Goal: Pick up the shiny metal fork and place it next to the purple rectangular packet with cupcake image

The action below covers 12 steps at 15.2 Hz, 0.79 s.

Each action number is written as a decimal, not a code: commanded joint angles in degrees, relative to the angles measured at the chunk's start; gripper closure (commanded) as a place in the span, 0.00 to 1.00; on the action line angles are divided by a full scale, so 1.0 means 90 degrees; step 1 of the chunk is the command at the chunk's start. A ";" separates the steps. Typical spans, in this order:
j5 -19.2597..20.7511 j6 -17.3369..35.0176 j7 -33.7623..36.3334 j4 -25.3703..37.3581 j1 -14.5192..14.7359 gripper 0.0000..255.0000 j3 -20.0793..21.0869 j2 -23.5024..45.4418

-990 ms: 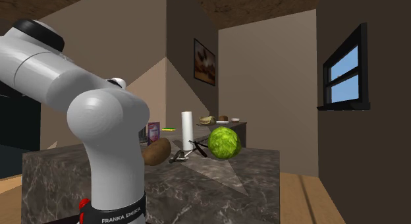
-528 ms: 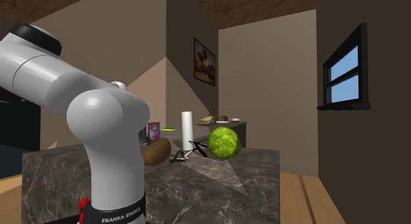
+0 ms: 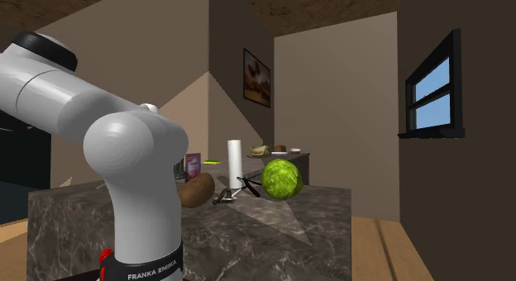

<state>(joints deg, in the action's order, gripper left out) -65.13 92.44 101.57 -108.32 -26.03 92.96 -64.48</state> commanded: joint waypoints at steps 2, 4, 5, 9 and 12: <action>0.0115 -0.0133 0.0056 0.0105 -0.0001 0.00 -0.0125 0.0077; 0.0320 -0.0379 0.0134 0.0330 -0.0054 0.00 -0.0337 0.0221; 0.0398 -0.0478 0.0166 0.0428 -0.0080 0.00 -0.0414 0.0279; 0.0398 -0.0477 0.0166 0.0428 -0.0080 0.00 -0.0414 0.0279; 0.0398 -0.0477 0.0166 0.0428 -0.0080 0.00 -0.0414 0.0279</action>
<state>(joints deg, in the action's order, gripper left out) -61.55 88.15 103.06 -104.47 -26.75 89.24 -61.97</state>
